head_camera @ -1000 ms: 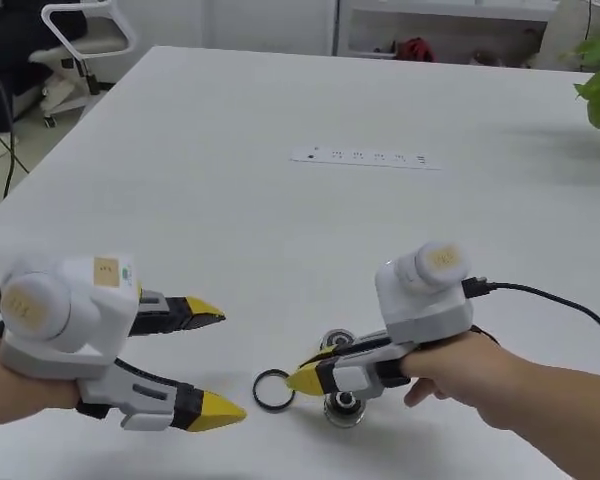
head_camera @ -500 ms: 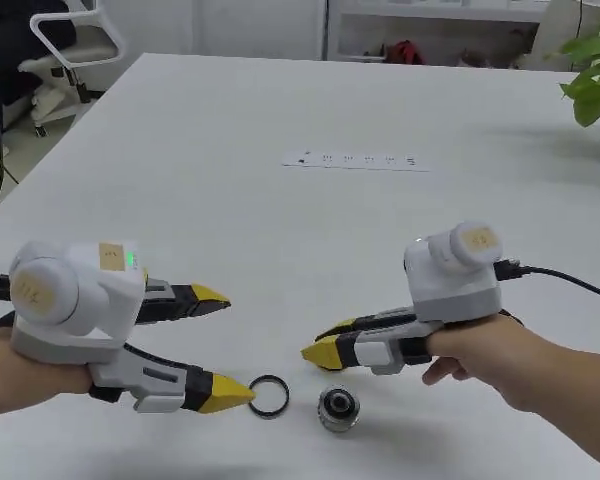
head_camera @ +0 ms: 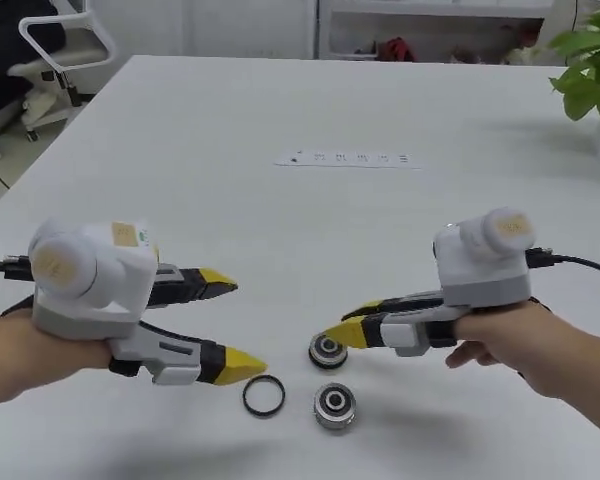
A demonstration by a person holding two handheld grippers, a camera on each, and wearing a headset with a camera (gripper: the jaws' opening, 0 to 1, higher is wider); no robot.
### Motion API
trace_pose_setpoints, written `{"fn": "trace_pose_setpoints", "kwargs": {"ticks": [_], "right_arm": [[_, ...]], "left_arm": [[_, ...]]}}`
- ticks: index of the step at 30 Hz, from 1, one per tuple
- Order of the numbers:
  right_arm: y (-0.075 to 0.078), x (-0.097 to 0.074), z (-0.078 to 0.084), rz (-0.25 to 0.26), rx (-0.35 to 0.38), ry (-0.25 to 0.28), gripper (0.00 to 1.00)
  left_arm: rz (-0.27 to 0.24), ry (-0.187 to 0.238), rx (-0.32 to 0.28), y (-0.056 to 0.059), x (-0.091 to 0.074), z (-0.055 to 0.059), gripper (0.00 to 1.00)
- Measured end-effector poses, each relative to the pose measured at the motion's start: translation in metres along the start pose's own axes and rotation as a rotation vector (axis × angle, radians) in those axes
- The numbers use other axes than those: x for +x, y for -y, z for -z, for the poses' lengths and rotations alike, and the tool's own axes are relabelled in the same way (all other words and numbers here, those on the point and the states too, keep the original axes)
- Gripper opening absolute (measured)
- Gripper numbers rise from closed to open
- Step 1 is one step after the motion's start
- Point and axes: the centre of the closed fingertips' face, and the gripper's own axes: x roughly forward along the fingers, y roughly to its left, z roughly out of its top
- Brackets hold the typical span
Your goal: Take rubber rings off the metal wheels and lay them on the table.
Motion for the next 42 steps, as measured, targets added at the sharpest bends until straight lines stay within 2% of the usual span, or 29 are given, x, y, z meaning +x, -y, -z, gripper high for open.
{"fn": "trace_pose_setpoints", "kwargs": {"ticks": [6, 12, 20, 34, 42], "right_arm": [[0.006, -0.004, 0.007, 0.017, -0.007, 0.000, 0.21], [0.013, -0.006, 0.014, 0.033, -0.022, -0.004, 0.22], [0.016, -0.005, 0.026, 0.040, -0.088, -0.025, 0.21], [0.020, 0.004, 0.034, 0.045, -0.189, -0.028, 0.20], [0.018, 0.011, 0.039, 0.034, -0.229, -0.053, 0.19]], "left_arm": [[0.001, -0.001, -0.013, -0.003, 0.007, -0.001, 0.62], [0.013, -0.011, -0.012, -0.001, 0.017, 0.000, 0.59], [0.032, -0.014, -0.012, 0.002, 0.029, 0.000, 0.57], [0.055, -0.027, -0.029, 0.003, 0.049, 0.005, 0.53], [0.068, -0.033, -0.042, 0.009, 0.061, 0.007, 0.48]]}}
